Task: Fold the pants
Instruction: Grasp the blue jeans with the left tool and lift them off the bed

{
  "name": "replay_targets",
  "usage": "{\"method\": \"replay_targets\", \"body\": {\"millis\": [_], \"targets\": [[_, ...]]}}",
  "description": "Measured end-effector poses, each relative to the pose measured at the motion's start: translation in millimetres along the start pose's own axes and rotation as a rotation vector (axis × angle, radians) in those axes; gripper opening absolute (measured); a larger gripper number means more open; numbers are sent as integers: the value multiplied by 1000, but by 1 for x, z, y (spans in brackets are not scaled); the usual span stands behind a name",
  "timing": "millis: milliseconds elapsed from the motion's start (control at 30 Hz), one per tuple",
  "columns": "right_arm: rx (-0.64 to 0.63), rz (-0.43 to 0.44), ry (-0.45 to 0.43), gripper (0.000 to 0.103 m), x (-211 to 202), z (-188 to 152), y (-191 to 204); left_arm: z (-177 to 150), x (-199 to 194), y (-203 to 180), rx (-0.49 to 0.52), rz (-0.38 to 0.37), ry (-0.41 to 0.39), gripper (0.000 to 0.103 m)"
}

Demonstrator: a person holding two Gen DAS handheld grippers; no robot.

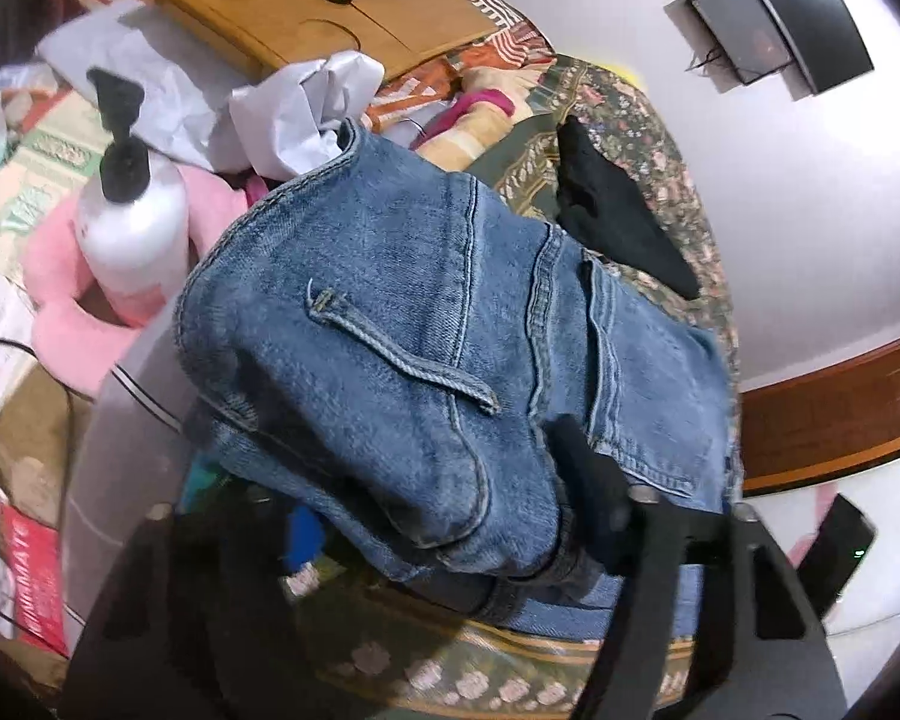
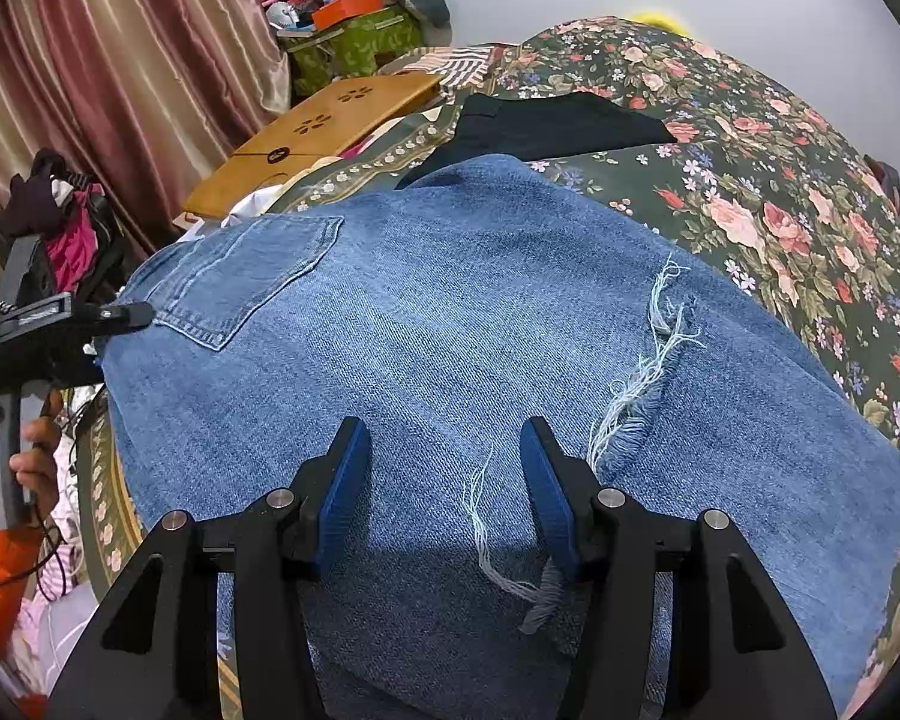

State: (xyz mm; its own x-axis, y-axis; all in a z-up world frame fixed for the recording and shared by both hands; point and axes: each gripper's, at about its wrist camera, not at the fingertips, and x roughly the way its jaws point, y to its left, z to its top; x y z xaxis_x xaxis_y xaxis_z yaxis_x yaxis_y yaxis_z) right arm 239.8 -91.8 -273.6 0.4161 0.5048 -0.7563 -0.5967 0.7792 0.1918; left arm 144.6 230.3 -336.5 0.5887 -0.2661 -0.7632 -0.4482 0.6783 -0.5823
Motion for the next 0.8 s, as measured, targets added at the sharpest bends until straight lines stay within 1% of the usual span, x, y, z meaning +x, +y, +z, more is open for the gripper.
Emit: {"method": "replay_targets", "body": {"millis": [33, 100, 133, 200, 300, 400, 467, 633, 800], "targets": [[0, 0, 1, 51, 0, 0, 0, -1, -2, -4, 26, 20, -9, 52], [-1, -2, 1, 51, 0, 0, 0, -3, -5, -16, 94, 59, -25, 42], [-1, -2, 2, 51, -1, 0, 0, -4, -9, -25, 141, 89, -42, 38], [7, -2, 5, 50, -3, 1, -1, -4, -17, -37, 191, 114, -73, 35], [40, 10, -8, 50, -12, 2, -4, 0, -30, -56, 253, 145, -121, 32], [68, 10, -71, 50, -35, 2, -10, 2, -48, -79, 322, 158, -182, 31], [97, 6, -126, 50, -57, 1, -20, 1, -61, -100, 381, 166, -230, 30], [165, -59, -205, 50, -100, -15, -52, -3, -89, -158, 503, 144, -324, 28], [260, -139, -211, 50, -121, -46, -97, -13, -100, -220, 634, 112, -376, 27]]}}
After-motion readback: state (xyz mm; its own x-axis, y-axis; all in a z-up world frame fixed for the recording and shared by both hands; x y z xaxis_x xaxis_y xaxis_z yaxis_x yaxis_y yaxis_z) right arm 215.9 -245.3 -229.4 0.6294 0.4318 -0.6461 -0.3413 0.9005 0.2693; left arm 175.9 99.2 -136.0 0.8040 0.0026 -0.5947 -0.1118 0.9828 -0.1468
